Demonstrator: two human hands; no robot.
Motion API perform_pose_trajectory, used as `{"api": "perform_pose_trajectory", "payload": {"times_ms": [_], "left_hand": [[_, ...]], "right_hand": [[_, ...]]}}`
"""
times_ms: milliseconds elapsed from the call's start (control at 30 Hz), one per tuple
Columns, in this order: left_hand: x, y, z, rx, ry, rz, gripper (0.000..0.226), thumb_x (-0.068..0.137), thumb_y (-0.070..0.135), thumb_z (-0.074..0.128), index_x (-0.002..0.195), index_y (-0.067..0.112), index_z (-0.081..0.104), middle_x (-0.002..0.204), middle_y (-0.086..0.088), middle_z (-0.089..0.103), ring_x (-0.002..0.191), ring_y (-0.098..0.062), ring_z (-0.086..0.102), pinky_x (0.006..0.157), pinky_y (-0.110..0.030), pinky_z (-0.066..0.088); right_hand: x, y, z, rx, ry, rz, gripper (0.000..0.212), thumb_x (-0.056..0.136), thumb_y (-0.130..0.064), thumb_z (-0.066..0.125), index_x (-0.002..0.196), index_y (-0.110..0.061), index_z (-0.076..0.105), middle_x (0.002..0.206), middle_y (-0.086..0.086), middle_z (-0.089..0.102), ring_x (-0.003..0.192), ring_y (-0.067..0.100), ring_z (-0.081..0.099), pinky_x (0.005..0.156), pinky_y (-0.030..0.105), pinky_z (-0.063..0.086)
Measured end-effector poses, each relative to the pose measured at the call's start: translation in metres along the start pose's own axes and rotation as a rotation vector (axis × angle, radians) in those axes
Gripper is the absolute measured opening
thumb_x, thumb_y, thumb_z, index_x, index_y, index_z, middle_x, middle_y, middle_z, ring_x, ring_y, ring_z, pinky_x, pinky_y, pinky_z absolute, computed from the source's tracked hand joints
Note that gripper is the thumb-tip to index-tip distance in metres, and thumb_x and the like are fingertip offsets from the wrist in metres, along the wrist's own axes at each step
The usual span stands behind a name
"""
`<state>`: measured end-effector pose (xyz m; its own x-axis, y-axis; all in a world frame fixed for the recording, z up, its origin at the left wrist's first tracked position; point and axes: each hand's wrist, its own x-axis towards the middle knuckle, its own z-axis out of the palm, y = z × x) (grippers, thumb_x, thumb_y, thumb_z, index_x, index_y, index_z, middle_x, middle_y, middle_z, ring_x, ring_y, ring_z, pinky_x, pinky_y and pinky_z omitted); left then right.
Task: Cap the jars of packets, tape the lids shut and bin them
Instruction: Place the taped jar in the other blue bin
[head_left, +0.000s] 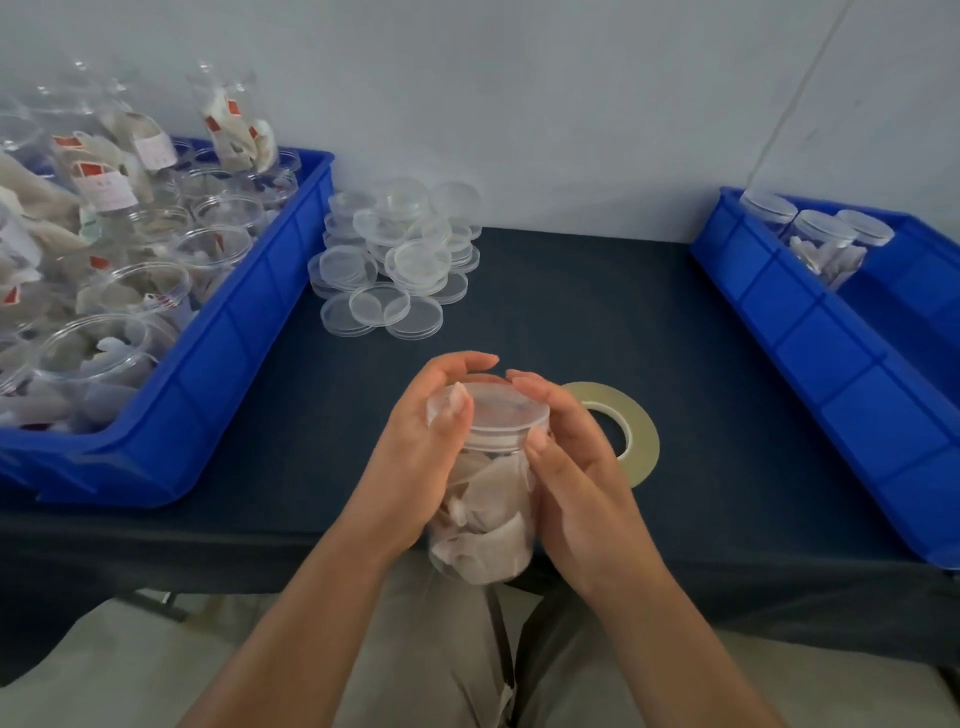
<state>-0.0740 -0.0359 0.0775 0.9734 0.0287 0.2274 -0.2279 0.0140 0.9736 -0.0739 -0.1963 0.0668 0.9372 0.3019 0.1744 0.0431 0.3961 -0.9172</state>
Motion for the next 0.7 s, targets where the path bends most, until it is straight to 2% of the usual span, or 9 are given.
{"api": "perform_pose_trajectory", "payload": {"times_ms": [100, 200, 300, 400, 467, 533, 567, 700], "left_hand": [[-0.001, -0.005, 0.0, -0.037, 0.006, -0.013, 0.071, 0.09, 0.086, 0.048, 0.129, 0.03, 0.064, 0.124, -0.006, 0.073, 0.112, -0.028, 0.074, 0.09, -0.04, 0.062], [0.0, -0.007, 0.0, -0.018, 0.037, -0.02, 0.055, 0.096, 0.078, 0.043, 0.126, 0.038, 0.065, 0.124, -0.001, 0.073, 0.113, -0.026, 0.073, 0.092, -0.046, 0.062], [0.001, -0.005, 0.0, 0.05, 0.046, 0.01, 0.053, 0.097, 0.08, 0.042, 0.126, 0.043, 0.064, 0.123, 0.005, 0.072, 0.112, -0.019, 0.073, 0.089, -0.033, 0.061], [0.004, -0.004, 0.001, 0.073, 0.032, 0.017, 0.043, 0.101, 0.07, 0.04, 0.124, 0.043, 0.064, 0.122, 0.007, 0.073, 0.112, -0.016, 0.072, 0.087, -0.032, 0.061], [0.005, -0.003, -0.001, 0.095, 0.038, 0.028, 0.038, 0.102, 0.064, 0.037, 0.122, 0.045, 0.064, 0.121, 0.008, 0.072, 0.113, -0.014, 0.071, 0.088, -0.026, 0.059], [0.007, -0.002, -0.005, 0.132, 0.053, 0.052, 0.037, 0.103, 0.062, 0.035, 0.12, 0.047, 0.064, 0.12, 0.011, 0.072, 0.111, -0.011, 0.071, 0.085, -0.019, 0.057], [0.008, -0.001, -0.006, 0.139, 0.059, 0.063, 0.038, 0.103, 0.063, 0.034, 0.12, 0.048, 0.064, 0.121, 0.012, 0.072, 0.11, -0.009, 0.071, 0.084, -0.017, 0.057], [0.006, 0.0, 0.003, 0.112, 0.037, 0.067, 0.044, 0.105, 0.067, 0.029, 0.13, 0.049, 0.061, 0.128, 0.012, 0.07, 0.114, -0.008, 0.071, 0.084, -0.028, 0.059]], "right_hand": [[-0.001, 0.0, -0.003, -0.024, 0.001, 0.027, 0.061, 0.097, -0.044, 0.075, 0.148, -0.017, 0.058, 0.146, 0.016, 0.061, 0.137, 0.038, 0.057, 0.113, 0.053, 0.048], [-0.001, 0.001, -0.004, -0.184, 0.007, 0.011, 0.056, 0.102, -0.051, 0.065, 0.153, -0.029, 0.054, 0.151, 0.004, 0.06, 0.142, 0.029, 0.055, 0.12, 0.055, 0.043], [0.002, 0.003, -0.003, -0.249, 0.023, -0.012, 0.057, 0.101, -0.055, 0.065, 0.154, -0.037, 0.052, 0.157, -0.007, 0.055, 0.146, 0.023, 0.052, 0.119, 0.053, 0.043], [0.004, 0.002, -0.007, -0.219, 0.005, 0.004, 0.053, 0.104, -0.044, 0.063, 0.155, -0.036, 0.051, 0.159, -0.009, 0.053, 0.147, 0.02, 0.05, 0.12, 0.053, 0.041], [0.005, -0.004, -0.011, -0.239, -0.039, 0.045, 0.055, 0.106, -0.039, 0.06, 0.159, -0.033, 0.045, 0.16, -0.012, 0.052, 0.149, 0.016, 0.048, 0.122, 0.044, 0.041], [0.006, -0.014, -0.016, -0.363, -0.082, 0.077, 0.059, 0.107, -0.038, 0.059, 0.162, -0.03, 0.039, 0.156, -0.018, 0.054, 0.146, 0.007, 0.05, 0.117, 0.027, 0.044], [0.007, -0.019, -0.02, -0.438, -0.105, 0.081, 0.063, 0.105, -0.037, 0.061, 0.163, -0.03, 0.037, 0.154, -0.02, 0.056, 0.144, 0.006, 0.052, 0.115, 0.025, 0.045], [0.008, -0.037, -0.025, -0.689, -0.144, 0.087, 0.094, 0.082, -0.045, 0.089, 0.16, -0.038, 0.038, 0.15, -0.021, 0.057, 0.139, 0.007, 0.056, 0.115, 0.039, 0.049]]}}
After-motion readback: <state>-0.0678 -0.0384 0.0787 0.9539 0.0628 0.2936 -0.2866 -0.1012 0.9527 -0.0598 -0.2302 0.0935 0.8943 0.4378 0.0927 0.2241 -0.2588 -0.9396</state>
